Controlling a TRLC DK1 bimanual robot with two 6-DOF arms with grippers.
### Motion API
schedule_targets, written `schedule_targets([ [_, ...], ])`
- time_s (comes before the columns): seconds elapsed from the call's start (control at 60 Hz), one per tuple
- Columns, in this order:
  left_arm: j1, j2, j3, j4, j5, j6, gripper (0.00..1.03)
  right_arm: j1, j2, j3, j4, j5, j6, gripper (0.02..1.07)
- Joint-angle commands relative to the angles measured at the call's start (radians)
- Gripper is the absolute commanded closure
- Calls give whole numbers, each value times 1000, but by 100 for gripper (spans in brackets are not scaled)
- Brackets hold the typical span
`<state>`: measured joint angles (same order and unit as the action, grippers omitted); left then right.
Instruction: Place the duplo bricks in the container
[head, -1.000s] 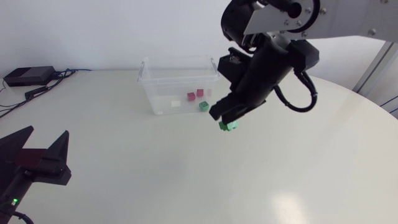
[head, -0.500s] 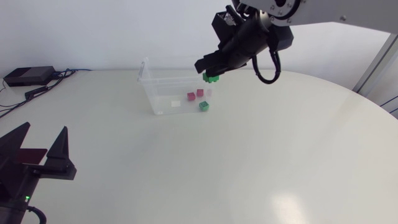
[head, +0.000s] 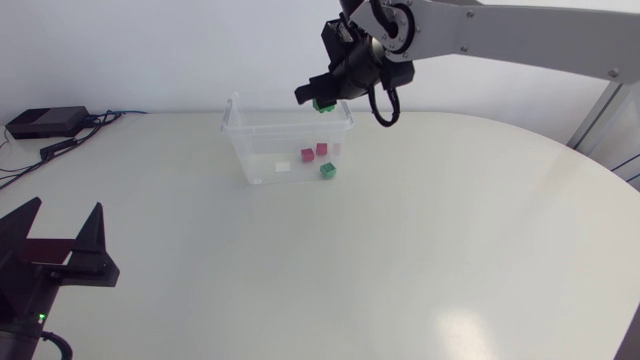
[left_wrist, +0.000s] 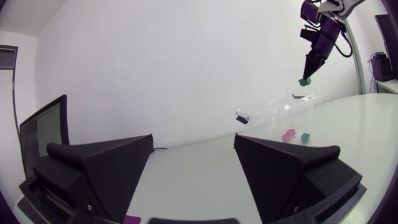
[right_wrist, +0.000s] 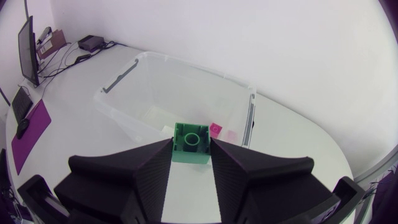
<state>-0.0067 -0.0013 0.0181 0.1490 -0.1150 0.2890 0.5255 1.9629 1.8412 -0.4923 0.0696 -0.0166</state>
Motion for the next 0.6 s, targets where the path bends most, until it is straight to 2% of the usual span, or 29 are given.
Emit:
schedule_targets([
  [0.0,10,-14,-21,14,-15,13,12,-7,50,39,40,22,-20,87],
  [0.2,7,-14,-21,17,-25,9,12,-12,157,132,95,65,-22,84],
  [0.233,5,-14,-21,17,-25,9,12,-10,179,147,100,84,-39,80],
  [0.267,4,-14,-21,17,-25,7,12,-9,192,155,106,102,-45,73],
  [0.317,-1,-14,-21,17,-28,2,12,1,225,173,115,162,-75,45],
  [0.383,-10,-14,-21,15,-34,-4,12,7,258,211,90,179,-108,4],
  [0.583,-15,-14,-21,7,-49,-7,10,11,289,332,-127,183,-108,6],
])
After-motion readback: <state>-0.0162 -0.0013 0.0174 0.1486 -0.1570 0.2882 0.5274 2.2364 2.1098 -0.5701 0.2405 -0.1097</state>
